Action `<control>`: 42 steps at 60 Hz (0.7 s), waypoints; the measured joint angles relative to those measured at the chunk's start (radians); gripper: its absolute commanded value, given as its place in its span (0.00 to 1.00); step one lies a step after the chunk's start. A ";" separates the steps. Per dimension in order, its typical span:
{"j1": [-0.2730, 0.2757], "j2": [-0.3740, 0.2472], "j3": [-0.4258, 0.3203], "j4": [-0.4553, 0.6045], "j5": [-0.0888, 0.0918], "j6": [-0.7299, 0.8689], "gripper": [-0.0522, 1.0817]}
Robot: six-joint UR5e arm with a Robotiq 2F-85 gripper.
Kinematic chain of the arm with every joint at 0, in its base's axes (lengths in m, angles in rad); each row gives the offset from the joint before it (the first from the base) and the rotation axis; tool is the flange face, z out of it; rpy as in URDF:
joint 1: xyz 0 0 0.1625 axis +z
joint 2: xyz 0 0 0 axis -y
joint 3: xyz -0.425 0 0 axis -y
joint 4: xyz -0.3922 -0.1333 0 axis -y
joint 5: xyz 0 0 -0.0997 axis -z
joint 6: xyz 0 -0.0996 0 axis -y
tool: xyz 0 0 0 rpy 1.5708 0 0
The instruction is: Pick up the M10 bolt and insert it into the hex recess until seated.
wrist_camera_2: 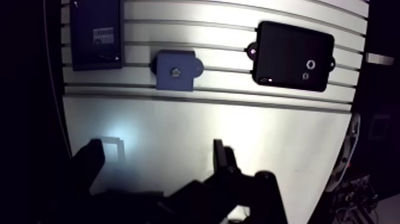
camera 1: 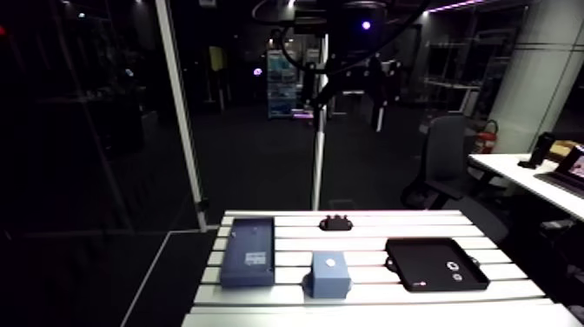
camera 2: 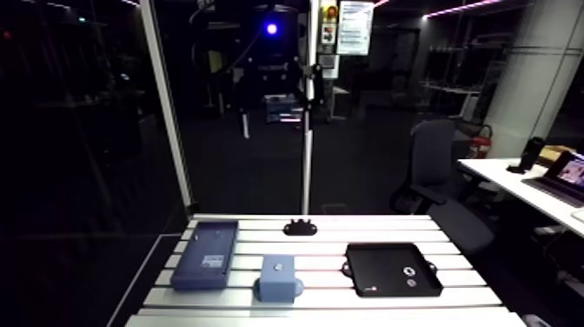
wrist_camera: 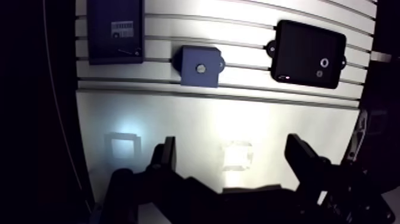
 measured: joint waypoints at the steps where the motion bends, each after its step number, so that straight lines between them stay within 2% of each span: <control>1: 0.000 0.002 -0.002 0.000 0.000 0.000 0.05; 42: 0.003 0.020 -0.015 0.002 0.004 -0.002 0.05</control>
